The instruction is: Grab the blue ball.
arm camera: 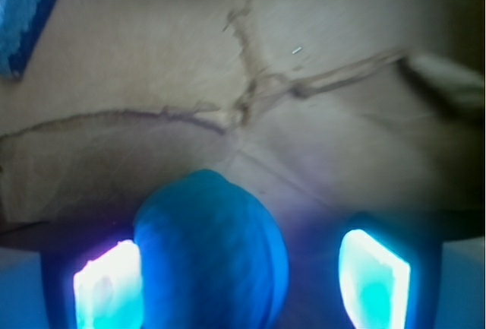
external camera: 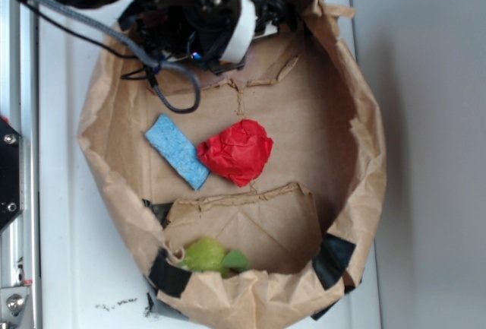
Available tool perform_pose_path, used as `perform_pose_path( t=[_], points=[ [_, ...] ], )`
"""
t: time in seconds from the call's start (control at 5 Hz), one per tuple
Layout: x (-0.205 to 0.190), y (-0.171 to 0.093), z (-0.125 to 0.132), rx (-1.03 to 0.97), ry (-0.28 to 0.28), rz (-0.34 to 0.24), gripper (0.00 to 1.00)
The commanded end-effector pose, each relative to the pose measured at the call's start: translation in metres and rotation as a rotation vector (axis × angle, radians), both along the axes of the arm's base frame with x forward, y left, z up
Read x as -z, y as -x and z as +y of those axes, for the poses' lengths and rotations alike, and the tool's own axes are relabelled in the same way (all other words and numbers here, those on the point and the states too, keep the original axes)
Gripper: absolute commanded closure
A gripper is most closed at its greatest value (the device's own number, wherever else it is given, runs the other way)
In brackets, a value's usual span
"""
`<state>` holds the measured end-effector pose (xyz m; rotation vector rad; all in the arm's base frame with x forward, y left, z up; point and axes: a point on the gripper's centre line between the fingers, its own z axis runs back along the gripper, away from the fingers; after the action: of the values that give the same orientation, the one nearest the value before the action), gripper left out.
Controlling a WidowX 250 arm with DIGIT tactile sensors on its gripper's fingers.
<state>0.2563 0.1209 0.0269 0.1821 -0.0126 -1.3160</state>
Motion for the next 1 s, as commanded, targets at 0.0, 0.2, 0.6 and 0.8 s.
perform_pose_path(
  t=[0.0, 0.2, 0.6, 0.8],
  points=[
    [0.002, -0.01, -0.004, 0.021, -0.021, -0.069, 0.0],
    [-0.002, -0.012, -0.006, 0.008, -0.008, -0.055, 0.0],
    [-0.01, -0.014, -0.008, -0.023, 0.02, -0.029, 1.0],
    [-0.014, -0.017, -0.01, -0.025, 0.032, -0.027, 1.0]
  ],
)
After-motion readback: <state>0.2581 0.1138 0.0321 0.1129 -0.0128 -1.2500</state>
